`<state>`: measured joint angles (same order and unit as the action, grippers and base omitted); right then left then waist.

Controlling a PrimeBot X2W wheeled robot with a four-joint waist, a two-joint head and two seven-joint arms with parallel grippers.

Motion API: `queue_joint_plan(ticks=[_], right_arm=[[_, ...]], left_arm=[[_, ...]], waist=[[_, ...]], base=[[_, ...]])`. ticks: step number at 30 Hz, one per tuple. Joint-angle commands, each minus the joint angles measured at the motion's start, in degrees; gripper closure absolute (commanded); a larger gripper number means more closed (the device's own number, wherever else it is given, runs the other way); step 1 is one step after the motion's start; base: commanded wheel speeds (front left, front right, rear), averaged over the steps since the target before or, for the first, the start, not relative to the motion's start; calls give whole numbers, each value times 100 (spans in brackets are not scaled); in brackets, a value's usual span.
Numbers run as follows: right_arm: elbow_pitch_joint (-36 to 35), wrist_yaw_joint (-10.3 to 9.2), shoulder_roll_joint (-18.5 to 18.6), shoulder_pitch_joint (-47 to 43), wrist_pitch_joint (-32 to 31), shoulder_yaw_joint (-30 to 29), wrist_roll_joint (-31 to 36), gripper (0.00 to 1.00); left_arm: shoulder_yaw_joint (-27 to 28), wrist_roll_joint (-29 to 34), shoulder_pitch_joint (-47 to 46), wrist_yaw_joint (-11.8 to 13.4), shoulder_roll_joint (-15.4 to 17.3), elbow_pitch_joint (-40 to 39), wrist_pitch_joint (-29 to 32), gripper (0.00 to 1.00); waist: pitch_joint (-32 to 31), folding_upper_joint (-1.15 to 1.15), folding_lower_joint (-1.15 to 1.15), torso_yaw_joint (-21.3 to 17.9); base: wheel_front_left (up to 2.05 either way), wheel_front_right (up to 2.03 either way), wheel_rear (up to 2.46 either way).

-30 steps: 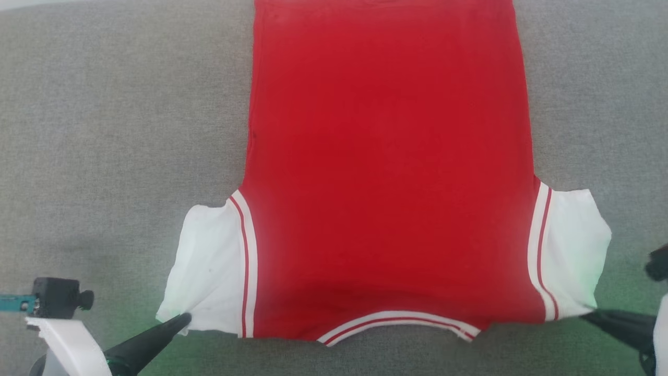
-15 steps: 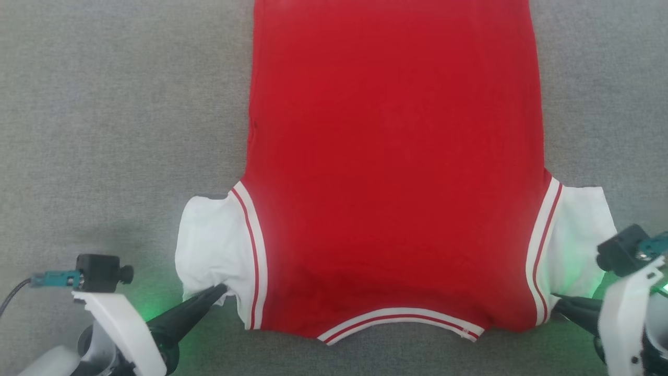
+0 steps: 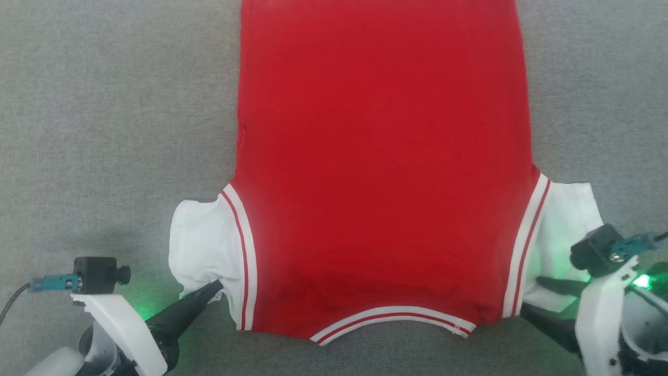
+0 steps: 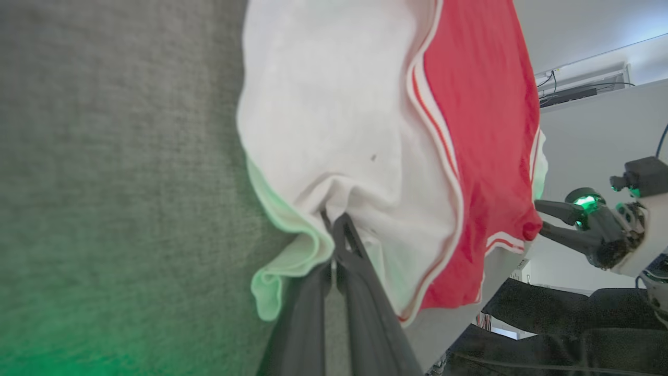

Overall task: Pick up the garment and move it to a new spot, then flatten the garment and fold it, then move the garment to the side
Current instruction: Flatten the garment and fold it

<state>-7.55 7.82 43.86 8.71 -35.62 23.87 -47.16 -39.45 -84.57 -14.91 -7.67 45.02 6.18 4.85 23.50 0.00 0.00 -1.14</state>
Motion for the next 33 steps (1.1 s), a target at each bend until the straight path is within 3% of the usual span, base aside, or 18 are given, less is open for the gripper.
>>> queue_joint_plan(ticks=[1, 6, 8, 12, 16, 23, 33], right_arm=[[31, -60, 49, 25, 57, -26, -40, 0], [-708, -32, 499, -63, 71, -578, -408, 0], [-1012, -33, 734, 29, -68, -1195, -718, 0], [-882, -33, 819, 587, -320, -1972, -863, 0], [-169, -33, 513, 1826, -457, -2278, -488, 0], [1653, -33, -204, 4180, -916, -1932, 585, 0], [3778, -33, -488, 6208, -1912, -1551, 1721, 0]], left_arm=[[-35, -6, 63, 60, -142, 139, -47, 100], [10, 24, 254, 48, -56, -61, -236, 100], [9, 71, 279, 40, -42, -205, -297, 100], [-37, 183, 69, 33, -126, -382, -270, 100], [-134, 330, -237, 30, -365, -397, -227, 100], [-305, 492, -729, 35, -800, -227, -249, 100], [-632, 448, -1215, 89, -1135, -38, -311, 100]], waist=[[-54, 0, 0, -56], [-92, 0, 0, -107], [-21, 0, 0, -33], [193, 0, 0, 193], [439, 0, 0, 514], [886, 0, 0, 1093], [1582, 0, 0, 1616]], base=[[0, 0, 0], [0, 0, 0], [0, 0, 0], [0, 0, 0], [0, 0, 0], [0, 0, 0], [0, 0, 0]])
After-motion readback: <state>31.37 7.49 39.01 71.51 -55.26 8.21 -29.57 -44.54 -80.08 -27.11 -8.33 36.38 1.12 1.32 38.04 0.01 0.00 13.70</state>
